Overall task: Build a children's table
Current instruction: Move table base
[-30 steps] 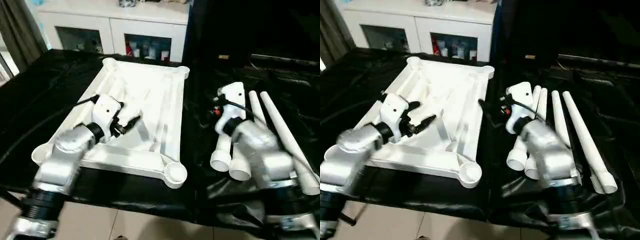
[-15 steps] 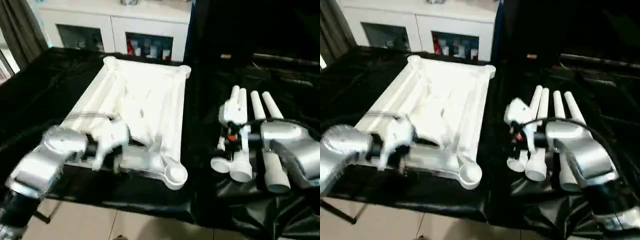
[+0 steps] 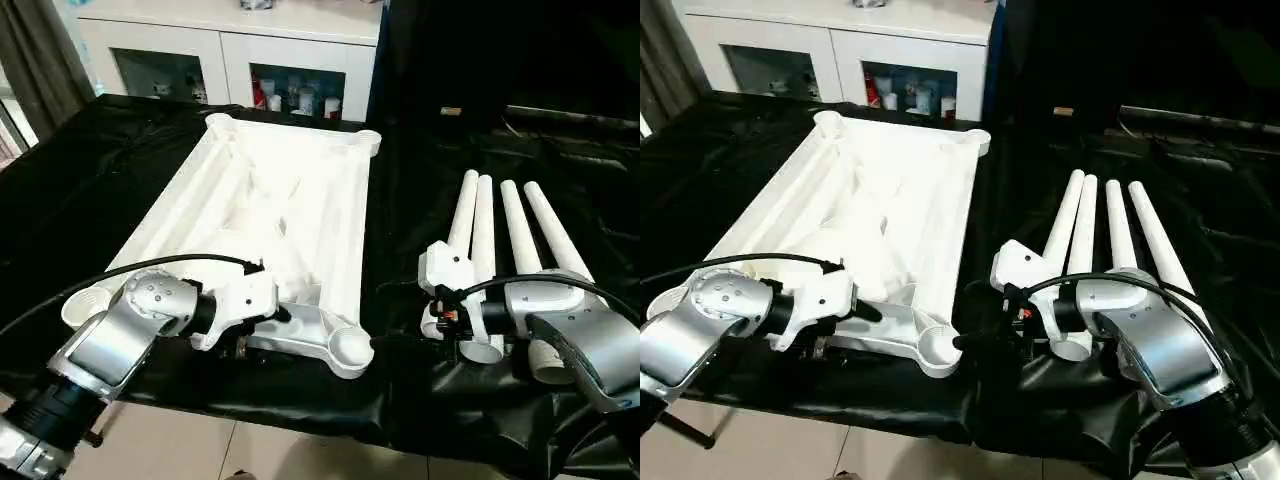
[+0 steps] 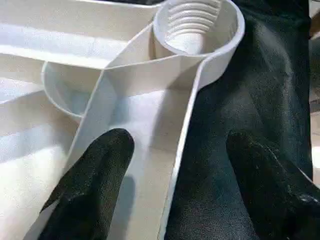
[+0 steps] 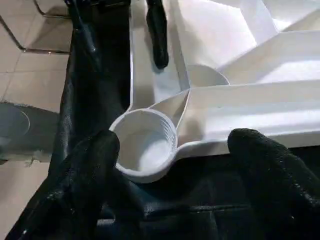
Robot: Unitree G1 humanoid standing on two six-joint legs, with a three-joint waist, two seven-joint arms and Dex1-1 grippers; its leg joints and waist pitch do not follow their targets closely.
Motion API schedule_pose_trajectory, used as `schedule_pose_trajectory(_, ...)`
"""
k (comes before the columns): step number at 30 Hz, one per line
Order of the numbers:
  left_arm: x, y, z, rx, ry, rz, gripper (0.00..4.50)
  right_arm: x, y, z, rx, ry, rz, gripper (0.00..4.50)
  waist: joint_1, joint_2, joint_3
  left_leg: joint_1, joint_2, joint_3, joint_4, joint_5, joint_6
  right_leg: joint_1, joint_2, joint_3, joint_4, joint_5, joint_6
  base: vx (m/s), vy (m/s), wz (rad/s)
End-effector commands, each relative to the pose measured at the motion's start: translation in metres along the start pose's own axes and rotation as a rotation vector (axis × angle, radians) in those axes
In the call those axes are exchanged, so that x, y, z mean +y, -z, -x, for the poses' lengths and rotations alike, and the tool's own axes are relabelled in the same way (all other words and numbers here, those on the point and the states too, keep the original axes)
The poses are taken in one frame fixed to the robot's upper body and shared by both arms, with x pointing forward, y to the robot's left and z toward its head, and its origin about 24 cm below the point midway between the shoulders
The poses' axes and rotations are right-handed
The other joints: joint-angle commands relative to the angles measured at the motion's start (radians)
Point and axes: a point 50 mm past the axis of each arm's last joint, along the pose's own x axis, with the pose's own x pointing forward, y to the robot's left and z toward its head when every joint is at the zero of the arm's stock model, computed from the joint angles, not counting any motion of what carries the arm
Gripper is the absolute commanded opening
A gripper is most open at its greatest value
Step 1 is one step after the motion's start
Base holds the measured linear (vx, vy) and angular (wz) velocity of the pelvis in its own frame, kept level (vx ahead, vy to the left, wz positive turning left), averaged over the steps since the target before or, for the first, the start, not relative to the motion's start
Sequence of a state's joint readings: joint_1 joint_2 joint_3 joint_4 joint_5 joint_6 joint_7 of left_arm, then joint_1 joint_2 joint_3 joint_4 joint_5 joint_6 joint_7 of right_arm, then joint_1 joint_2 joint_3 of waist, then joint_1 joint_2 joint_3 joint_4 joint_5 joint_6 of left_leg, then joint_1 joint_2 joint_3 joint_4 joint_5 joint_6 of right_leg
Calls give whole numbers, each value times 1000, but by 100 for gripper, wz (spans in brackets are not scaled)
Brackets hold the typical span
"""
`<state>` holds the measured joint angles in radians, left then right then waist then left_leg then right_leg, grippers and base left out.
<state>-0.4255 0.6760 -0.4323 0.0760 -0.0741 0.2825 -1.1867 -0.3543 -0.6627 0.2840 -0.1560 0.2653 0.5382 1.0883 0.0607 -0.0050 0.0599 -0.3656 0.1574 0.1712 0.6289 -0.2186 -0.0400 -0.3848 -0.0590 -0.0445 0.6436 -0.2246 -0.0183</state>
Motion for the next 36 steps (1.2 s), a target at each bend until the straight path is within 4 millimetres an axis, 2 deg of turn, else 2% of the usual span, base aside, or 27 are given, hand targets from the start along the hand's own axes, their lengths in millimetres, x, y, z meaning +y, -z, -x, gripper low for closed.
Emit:
schedule_pose_trajectory(1, 5, -3, 1, 7, 7, -28, 316, 2, -3, 2, 13, -4, 20, 392, 4, 20, -59, 12, 74, -30, -88, -151, 9, 44, -92, 58, -78, -78, -256, 0, 0, 0)
schedule_pose_trajectory(2, 7, -3, 1, 7, 10, -28, 316, 3, -3, 3, 17, -5, 21, 392, 1, 14, -57, 11, 72, -29, -89, -163, 7, 46, -90, 58, -82, -97, -252, 0, 0, 0)
schedule_pose_trajectory(4, 8, -2, 1, 7, 10, -29, 283, 4, -2, 3, 19, -5, 21, 392, 3, 12, -59, 11, 73, -29, -88, -157, 8, 46, -92, 59, -81, -99, -251, 0, 0, 0)
schedule_pose_trajectory(5, 9, -2, 1, 5, 9, -30, 278, 4, -2, 3, 20, -5, 20, 392, 3, 15, -59, 11, 74, -30, -88, -153, 8, 46, -92, 59, -79, -96, -251, 0, 0, 0)
schedule_pose_trajectory(18, 10, 4, 2, 18, 52, -13, 176, 6, 0, 3, 40, -12, 17, 392, 2, 17, -59, 12, 76, -30, -89, -152, 11, 45, -92, 58, -78, -84, -263, 0, 0, 0)
schedule_pose_trajectory(20, 9, 5, 2, 23, 53, -10, 153, 6, 0, 3, 44, -13, 17, 392, 2, 15, -59, 12, 76, -29, -88, -153, 11, 46, -92, 59, -79, -82, -264, 0, 0, 0)
schedule_pose_trajectory(36, 7, 14, 2, 60, 50, 5, 32, 5, 0, 2, 51, -14, 19, 392, 2, 14, -58, 12, 77, -30, -90, -155, 11, 45, -94, 59, -80, -103, -259, 0, 0, 0)
